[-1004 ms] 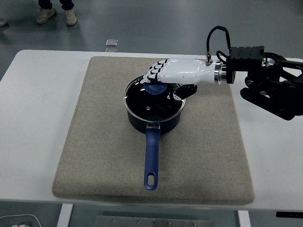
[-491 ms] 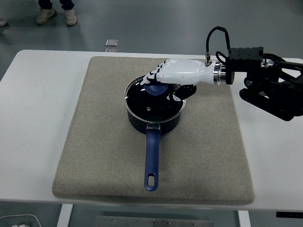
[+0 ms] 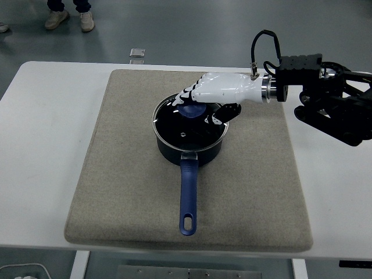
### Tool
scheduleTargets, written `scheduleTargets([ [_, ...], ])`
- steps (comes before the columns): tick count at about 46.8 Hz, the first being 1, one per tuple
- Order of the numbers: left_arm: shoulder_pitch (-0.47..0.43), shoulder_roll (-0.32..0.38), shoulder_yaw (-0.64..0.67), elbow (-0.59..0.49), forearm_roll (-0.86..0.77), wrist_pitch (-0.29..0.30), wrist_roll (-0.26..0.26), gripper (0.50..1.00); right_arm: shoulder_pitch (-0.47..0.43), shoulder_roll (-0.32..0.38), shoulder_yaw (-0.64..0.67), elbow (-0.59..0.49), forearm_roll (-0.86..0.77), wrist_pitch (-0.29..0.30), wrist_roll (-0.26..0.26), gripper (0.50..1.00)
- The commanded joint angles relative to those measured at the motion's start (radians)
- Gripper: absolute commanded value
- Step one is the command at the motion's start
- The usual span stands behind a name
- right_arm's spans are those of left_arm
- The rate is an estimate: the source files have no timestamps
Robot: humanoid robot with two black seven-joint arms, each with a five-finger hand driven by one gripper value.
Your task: Lift the pot lid and place it to the right of the pot.
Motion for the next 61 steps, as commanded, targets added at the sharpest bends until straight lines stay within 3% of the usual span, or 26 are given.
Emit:
scheduleTargets([
  [1, 0.0, 0.0, 0.001, 0.0, 0.0, 0.0, 0.0, 1.0, 0.002, 0.0, 0.001, 0.0, 0.0, 0.005, 0.0, 0.5],
  [61, 0.0, 0.0, 0.001, 0.0, 0.0, 0.0, 0.0, 1.0, 0.055, 0.0, 0.012, -0.014, 0.035, 0.005, 0.0, 0.5],
])
